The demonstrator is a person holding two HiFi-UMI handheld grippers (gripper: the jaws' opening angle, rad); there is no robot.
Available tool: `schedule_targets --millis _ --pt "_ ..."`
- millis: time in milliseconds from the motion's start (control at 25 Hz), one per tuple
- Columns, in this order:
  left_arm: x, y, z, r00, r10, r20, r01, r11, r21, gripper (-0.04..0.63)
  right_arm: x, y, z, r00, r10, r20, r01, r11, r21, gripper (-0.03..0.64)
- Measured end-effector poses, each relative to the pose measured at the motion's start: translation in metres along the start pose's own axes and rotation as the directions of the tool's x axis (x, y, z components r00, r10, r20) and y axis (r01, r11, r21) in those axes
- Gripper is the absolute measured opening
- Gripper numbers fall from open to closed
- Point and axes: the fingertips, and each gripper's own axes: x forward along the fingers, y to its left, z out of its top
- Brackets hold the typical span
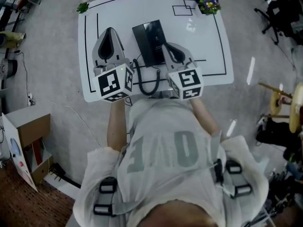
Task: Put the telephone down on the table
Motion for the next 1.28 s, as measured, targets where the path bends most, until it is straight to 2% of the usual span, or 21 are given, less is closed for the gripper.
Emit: schedule_targets --millis 120,400,960,1280 --pt "-0.008 -0.022 -0.02 0.999 -0.035 -0.04 0.035 0.999 -0.001 0.006 -0.001 0.002 0.006 1.0 0.001 0.026 -0.001 1.0 -0.001 0.008" --pt "-0.035 -0.046 -0.076 0.987 -0.046 -0.152 0.032 0.995 -0.094 0.006 -0.009 -0.007 0.003 0.998 -0.045 0.032 0.046 0.999 -0.02 0.008" --pt "-0.045 -0.057 -0.078 0.989 -0.081 -0.122 0.075 0.996 -0.056 0.006 -0.011 -0.004 -0.004 0.999 -0.04 0.029 0.04 0.999 -0.003 0.008" --pt "-0.05 -0.06 -0.083 0.984 -0.083 -0.158 0.076 0.996 -0.052 0.006 -0.015 -0.005 -0.008 0.999 -0.041 0.007 0.041 0.999 0.018 0.006"
